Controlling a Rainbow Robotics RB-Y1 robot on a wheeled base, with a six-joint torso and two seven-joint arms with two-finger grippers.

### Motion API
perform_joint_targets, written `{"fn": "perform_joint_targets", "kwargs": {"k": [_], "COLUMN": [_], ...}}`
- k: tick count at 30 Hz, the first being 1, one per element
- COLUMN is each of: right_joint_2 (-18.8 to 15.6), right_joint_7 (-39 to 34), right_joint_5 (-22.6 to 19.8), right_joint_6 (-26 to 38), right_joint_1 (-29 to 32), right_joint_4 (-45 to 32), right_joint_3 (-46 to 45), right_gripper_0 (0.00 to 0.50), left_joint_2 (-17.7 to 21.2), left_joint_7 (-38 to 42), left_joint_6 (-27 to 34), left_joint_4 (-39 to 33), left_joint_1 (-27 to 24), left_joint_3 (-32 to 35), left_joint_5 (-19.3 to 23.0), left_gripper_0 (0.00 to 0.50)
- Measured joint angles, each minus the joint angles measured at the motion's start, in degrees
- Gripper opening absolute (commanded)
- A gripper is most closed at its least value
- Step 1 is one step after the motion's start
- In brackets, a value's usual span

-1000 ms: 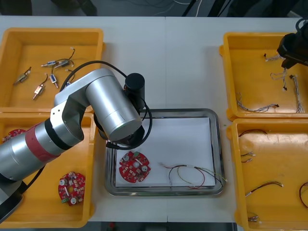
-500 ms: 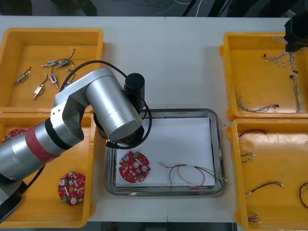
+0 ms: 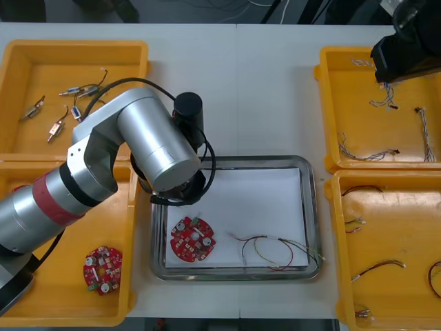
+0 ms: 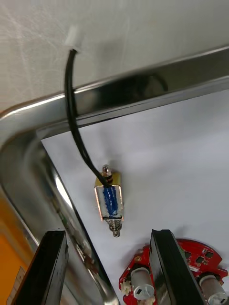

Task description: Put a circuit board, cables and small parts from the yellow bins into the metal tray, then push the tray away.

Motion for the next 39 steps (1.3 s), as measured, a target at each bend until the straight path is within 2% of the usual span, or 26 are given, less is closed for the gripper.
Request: {"fn": "perform_joint_targets", "kwargs": {"k": [9,16,20,23,26,31,36,39], "right_joint_2": [-0.79,-0.86,-0.83,-0.37,0.67,3.43,6.52,7.61], "right_joint_7": [0.01,0.49,1.87,6.71,12.0,15.64,26.14,29.25], "right_joint_5": [-8.14,-13.29,-13.66,-13.66,-13.66,-13.31,-11.14,-7.98], "right_joint_6": [0.01,0.01,0.01,0.01,0.01,0.01,0.01,0.02], "right_joint_1": [1.01,1.01,1.02,1.02,1.11,2.11,2.94,3.05], "right_joint_4": [-7.81,-12.57,-15.42,-16.4,-16.44,-16.44,-16.44,-16.54], "right_joint_3": [6.43,12.64,16.03,17.87,18.68,18.73,18.92,20.72], "right_gripper_0": [0.0,0.0,0.0,0.0,0.0,0.0,0.0,0.0], "left_joint_2": [0.01,0.46,1.66,3.21,5.26,9.57,12.6,13.56], "left_joint_7": [0.0,0.0,0.0,0.0,-0.01,-0.02,-0.13,-0.5], "left_joint_6": [6.83,7.42,7.44,7.45,7.46,7.47,7.47,7.48], "left_joint_4": [-2.49,-7.37,-9.31,-9.96,-10.08,-9.84,-7.11,-4.51], "left_joint_1": [-1.32,-1.32,-1.33,-1.33,-1.33,-1.33,-1.34,-1.34], "left_joint_3": [5.97,13.0,17.1,19.84,21.95,24.0,26.85,29.22], "left_joint_5": [2.34,6.92,9.07,10.94,12.14,14.17,15.01,15.01], "left_gripper_0": [0.5,0.5,0.5,0.5,0.5,0.5,0.5,0.5]}}
